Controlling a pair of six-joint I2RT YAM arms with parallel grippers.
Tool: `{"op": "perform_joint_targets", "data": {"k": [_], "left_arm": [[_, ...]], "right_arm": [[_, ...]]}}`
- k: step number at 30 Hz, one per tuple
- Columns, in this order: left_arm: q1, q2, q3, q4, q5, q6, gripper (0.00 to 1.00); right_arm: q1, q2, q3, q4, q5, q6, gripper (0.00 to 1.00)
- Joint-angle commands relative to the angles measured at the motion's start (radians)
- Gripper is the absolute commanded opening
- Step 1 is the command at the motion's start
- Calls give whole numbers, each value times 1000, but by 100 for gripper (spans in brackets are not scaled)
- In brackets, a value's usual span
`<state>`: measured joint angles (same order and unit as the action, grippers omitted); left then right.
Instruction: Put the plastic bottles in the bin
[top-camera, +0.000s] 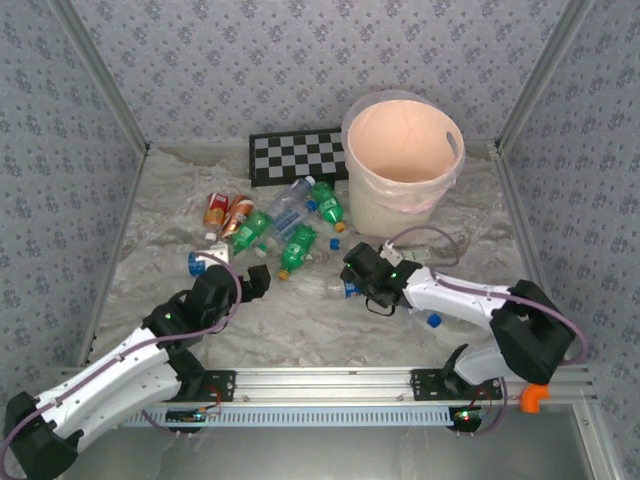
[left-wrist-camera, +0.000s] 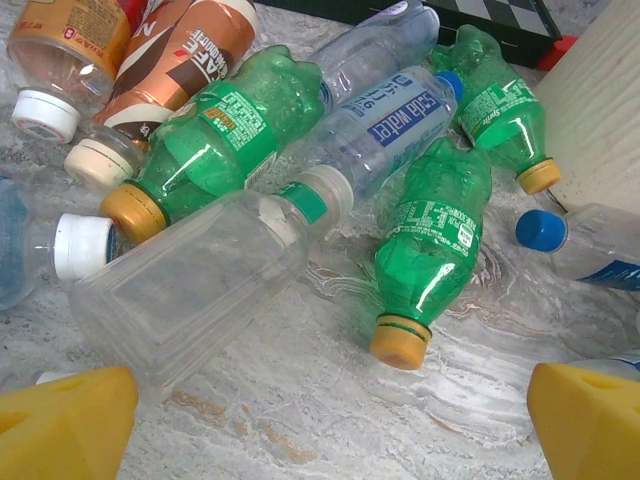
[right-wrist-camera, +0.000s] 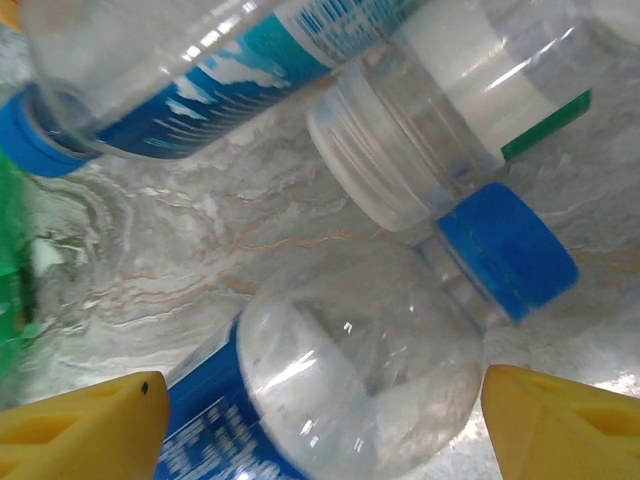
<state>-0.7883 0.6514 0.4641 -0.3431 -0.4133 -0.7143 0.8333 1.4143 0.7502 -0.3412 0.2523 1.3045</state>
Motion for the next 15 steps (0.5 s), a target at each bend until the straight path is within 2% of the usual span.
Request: {"op": "perform_joint_targets", "data": {"k": [1,9,15], "left_arm": [[-8,-21,-7,-29,-27,24,100],[-8,-59,-14,-50,-34,24,100],[-8,-72,-13,-62,-39,22,100]], "right_arm": [[-5,58,38,7,-21,32,83],[-2,153,78,28,-37,6,81],[3,161,89,23,-36,-12,82]]}}
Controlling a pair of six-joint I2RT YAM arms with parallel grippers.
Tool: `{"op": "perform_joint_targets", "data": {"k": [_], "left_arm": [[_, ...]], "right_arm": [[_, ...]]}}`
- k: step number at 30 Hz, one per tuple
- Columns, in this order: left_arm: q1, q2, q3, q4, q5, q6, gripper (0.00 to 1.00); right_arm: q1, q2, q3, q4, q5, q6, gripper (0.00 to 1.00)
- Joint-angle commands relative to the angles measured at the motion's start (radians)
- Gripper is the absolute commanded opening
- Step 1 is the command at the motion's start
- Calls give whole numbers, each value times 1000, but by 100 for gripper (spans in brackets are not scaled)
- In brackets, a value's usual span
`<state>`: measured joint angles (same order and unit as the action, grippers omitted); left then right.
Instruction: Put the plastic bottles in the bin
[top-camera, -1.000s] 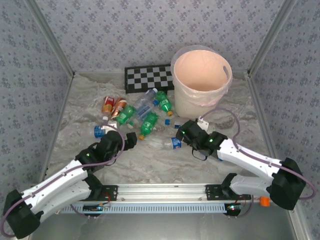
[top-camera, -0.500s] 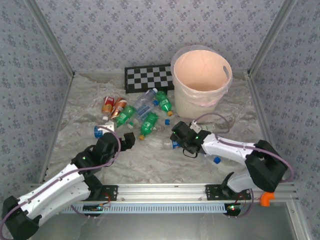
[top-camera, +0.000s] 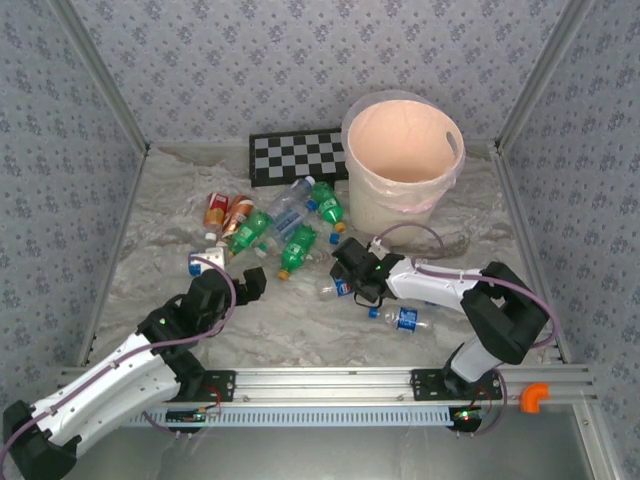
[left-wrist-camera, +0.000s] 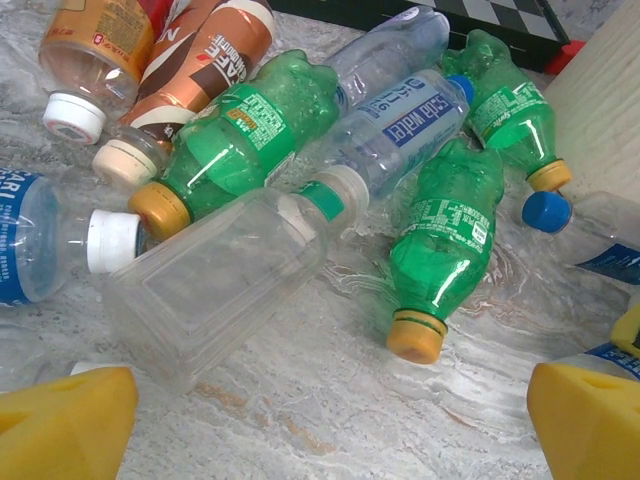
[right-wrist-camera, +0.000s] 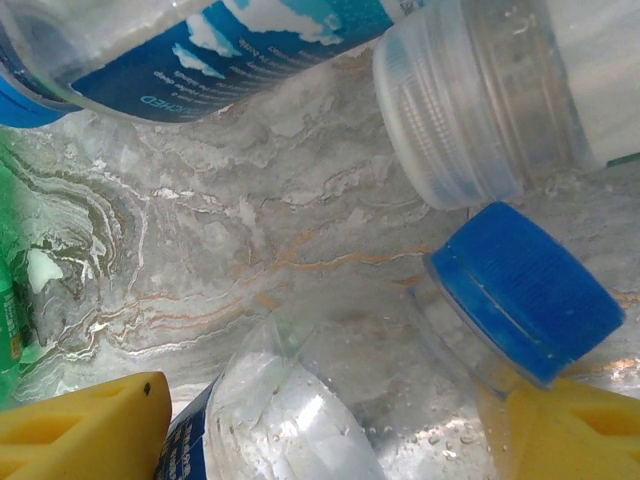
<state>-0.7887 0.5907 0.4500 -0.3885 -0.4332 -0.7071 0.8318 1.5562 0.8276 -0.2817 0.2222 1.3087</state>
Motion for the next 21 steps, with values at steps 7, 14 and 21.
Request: {"op": "perform_joint_targets", "data": {"k": [7,14,21], "left_arm": [[-9,-13,16,-19,-12,11,100],[-8,-20,29,-30,-6,11,100],[-8,-26,41,-51,-10,13,100]], "right_arm": [[7,25,13,-35,-7,-26,81],[7,66,49,-52,-12,-52,88],[24,74,75,-55,0,-75,64]]}}
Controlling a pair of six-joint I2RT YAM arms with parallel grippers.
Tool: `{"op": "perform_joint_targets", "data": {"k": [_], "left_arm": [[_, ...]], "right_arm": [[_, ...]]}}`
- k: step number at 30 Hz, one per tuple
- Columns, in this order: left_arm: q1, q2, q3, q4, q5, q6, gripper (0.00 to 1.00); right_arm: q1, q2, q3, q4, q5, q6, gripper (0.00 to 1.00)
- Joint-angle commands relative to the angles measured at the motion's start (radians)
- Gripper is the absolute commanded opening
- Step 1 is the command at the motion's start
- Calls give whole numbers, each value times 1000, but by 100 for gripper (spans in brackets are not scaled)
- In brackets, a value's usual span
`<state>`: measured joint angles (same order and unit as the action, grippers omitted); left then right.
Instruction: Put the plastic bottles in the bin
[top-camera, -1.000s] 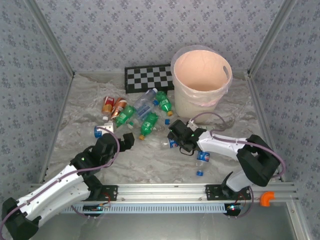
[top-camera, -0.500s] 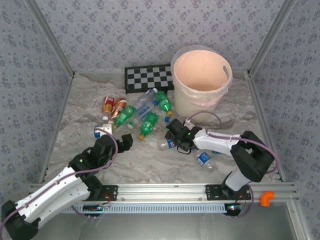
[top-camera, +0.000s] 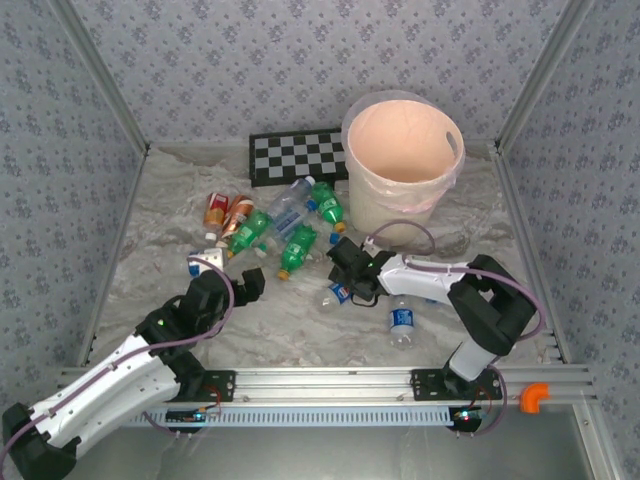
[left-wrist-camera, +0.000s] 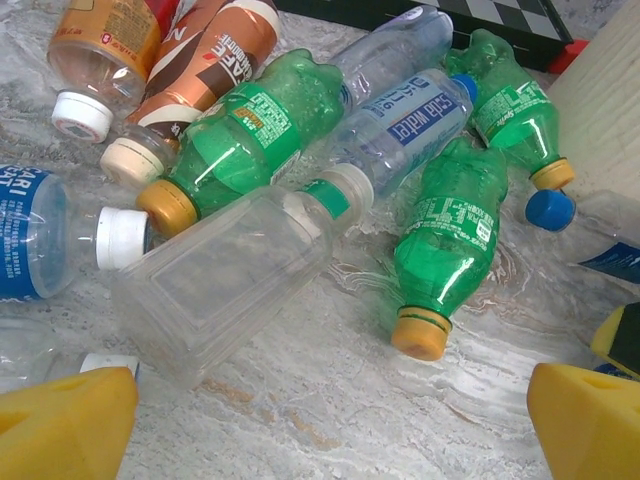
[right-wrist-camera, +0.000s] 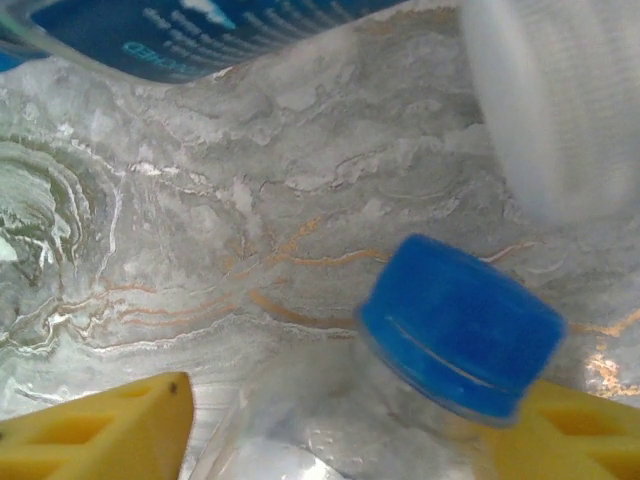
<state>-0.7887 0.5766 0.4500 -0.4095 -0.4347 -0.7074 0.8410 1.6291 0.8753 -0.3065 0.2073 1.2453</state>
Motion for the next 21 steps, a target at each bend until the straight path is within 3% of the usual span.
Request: {"op": "perform_joint_targets", "data": {"k": [1,12,21], "left_arm": [[-9,-13,45,-34,-10,13,100],[-9,-6,131,-99,-29,37,100],[-8,-3,223,-128,-7,42,100]], "right_arm": [[18,-7,30,-39,24,-15,63],[78,-153,57,-114,132,-84,58],[102,-422,103,-173,231,-230,55]]}}
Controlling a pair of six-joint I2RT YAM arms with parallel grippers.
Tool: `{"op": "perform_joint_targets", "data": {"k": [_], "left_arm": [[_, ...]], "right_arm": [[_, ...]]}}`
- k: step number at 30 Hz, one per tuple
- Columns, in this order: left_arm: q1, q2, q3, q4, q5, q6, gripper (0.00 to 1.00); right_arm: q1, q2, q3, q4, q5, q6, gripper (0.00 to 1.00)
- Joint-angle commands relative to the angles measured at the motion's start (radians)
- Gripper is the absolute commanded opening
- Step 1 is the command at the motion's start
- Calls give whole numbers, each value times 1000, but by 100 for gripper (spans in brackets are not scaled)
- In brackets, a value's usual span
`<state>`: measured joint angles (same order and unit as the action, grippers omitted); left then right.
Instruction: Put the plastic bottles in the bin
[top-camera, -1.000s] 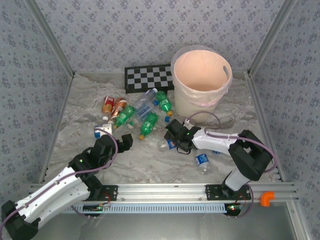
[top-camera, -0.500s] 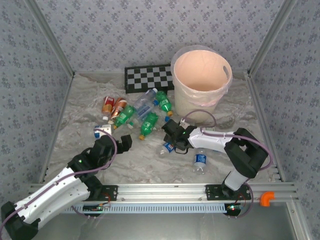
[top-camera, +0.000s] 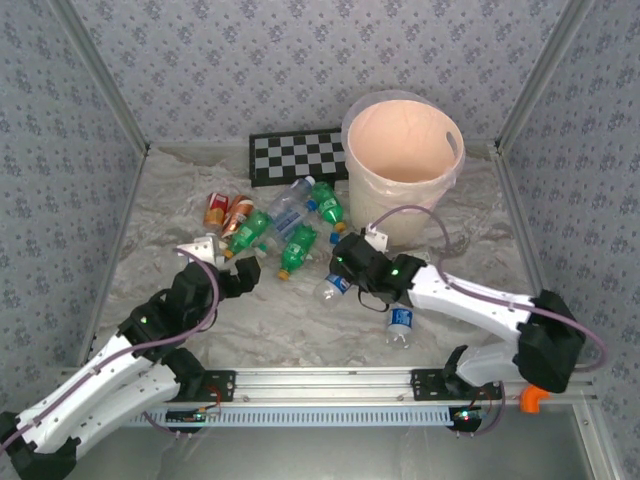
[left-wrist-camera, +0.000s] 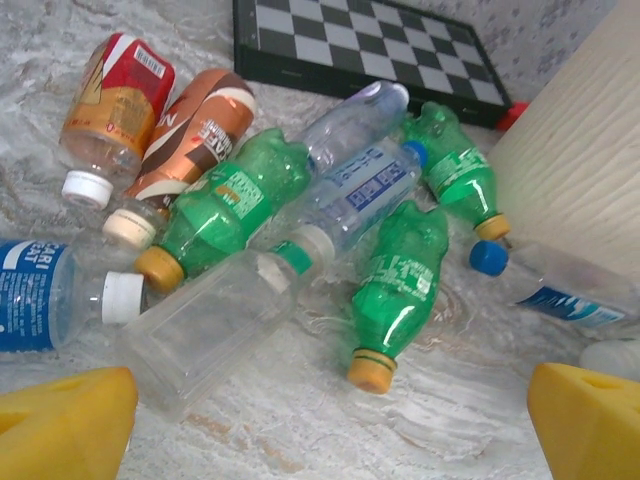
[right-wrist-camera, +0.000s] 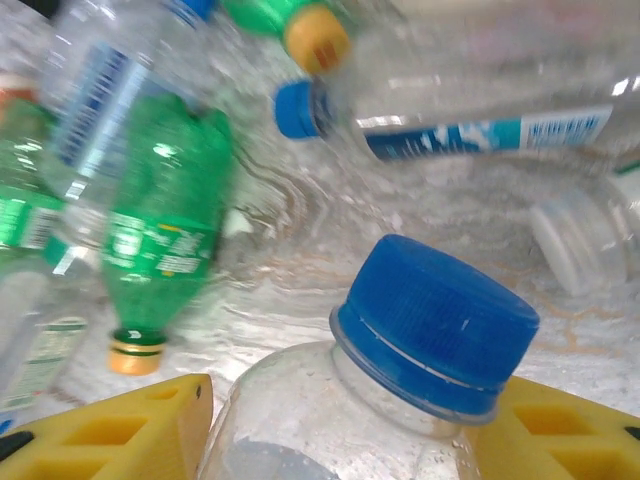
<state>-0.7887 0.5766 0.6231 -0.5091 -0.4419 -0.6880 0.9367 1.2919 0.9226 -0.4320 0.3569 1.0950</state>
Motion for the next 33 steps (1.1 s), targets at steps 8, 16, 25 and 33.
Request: {"op": "perform_joint_targets", "data": {"k": [8,16,25,33], "left_arm": [[-9,-1,119,26,118,54,100],[-7,-10,155,80,265,91,100],[-8,-36,167,54,296,95,100],[-9,-58,188,19,322,107,100]], "right_arm": [[-29,-253,259,-165,125,-326,55],[-245,-280,447,-218,48,-513,53],[-548,-124,640,-220,-99,-573,55],[-695,91,824,-244,-207,-532,55]]}}
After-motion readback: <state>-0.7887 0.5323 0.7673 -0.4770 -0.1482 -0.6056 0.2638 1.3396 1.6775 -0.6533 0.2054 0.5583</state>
